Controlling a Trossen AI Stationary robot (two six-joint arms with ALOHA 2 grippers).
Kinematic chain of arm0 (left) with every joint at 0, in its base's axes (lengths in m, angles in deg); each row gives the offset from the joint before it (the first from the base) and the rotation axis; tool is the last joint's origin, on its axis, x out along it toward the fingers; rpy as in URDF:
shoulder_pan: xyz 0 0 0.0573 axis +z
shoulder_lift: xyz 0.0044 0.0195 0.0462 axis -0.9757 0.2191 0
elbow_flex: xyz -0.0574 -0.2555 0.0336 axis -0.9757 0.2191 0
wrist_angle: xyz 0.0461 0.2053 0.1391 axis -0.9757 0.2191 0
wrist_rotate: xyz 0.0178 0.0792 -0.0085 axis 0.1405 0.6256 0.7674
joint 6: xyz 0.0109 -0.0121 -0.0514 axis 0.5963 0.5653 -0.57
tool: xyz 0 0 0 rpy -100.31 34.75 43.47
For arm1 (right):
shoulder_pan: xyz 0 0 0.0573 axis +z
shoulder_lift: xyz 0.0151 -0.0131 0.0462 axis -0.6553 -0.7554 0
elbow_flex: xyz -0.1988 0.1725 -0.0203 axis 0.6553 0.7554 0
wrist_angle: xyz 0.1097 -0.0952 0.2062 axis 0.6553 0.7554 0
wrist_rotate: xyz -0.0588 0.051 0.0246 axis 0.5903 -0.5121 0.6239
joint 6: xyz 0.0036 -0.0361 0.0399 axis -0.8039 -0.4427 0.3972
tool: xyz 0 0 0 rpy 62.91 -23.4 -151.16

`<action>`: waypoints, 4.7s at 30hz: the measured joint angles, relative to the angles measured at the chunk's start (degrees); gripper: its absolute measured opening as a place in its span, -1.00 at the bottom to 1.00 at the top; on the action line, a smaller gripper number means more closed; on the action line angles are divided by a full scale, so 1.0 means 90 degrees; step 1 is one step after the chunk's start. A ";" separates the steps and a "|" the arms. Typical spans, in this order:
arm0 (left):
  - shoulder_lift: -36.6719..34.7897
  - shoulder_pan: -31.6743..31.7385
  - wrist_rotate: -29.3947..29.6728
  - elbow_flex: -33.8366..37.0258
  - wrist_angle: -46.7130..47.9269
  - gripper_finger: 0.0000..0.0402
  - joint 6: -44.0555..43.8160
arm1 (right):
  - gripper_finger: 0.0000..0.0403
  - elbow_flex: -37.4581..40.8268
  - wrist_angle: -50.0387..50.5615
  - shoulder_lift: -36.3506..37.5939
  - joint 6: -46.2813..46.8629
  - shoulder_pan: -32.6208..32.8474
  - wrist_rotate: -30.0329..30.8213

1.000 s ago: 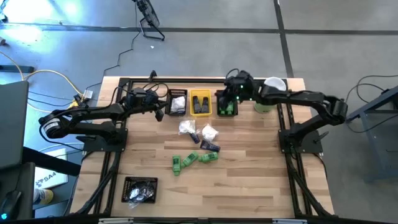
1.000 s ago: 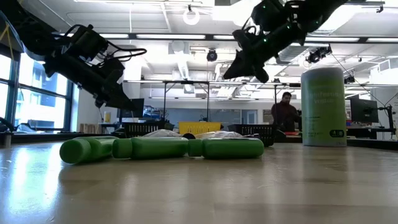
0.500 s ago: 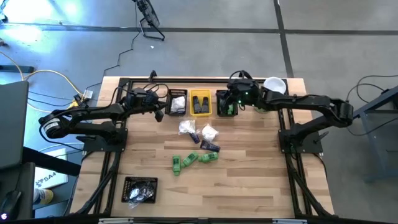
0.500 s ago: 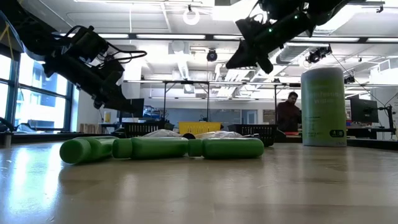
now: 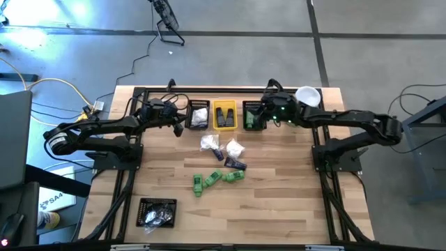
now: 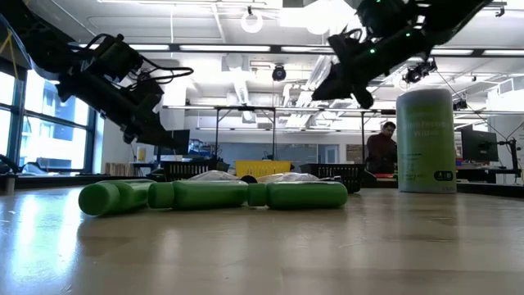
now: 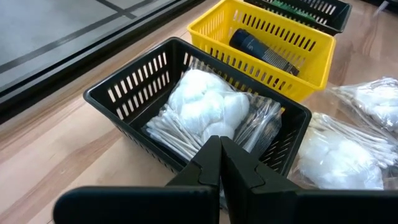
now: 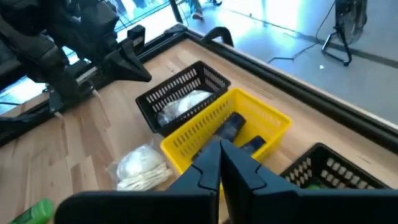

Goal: Pick & Place Travel size toiletries
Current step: Put the cotton pack into the top left black bin

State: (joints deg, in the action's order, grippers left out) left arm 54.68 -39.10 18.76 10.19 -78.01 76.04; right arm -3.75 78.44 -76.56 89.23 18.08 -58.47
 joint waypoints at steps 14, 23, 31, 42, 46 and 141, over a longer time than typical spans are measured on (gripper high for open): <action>0.0000 -0.0002 0.0001 0.0000 0.0207 -1.00 0.0000 | -0.99 0.1393 0.0166 0.2399 -0.0192 -0.0880 -0.0749; 0.0000 -0.0002 0.0000 0.0000 0.0457 -1.00 -0.0001 | -0.99 0.1688 0.0482 0.3258 -0.0442 -0.1195 -0.0991; 0.0000 0.0000 0.0000 0.0000 0.0454 -1.00 -0.0017 | -0.99 0.1679 0.0696 0.3658 -0.0568 -0.1318 -0.1130; 0.0000 -0.0256 0.0074 0.0000 0.0092 -1.00 -0.0161 | -0.99 0.1681 0.1382 0.4172 -0.0523 -0.1437 -0.1451; 0.0000 -0.0607 0.0458 0.0000 -0.0102 -1.00 -0.0163 | -0.99 0.1681 0.1400 0.4224 -0.0696 -0.1437 -0.1354; 0.1579 -0.4252 0.3162 -0.1146 0.1661 -0.17 0.0345 | -0.99 0.1679 0.1508 0.3954 -0.0485 -0.1437 -0.0115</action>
State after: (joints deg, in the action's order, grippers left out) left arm 68.89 -77.37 47.22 -0.13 -63.06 79.14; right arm 11.36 92.02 -40.97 84.87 5.15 -59.51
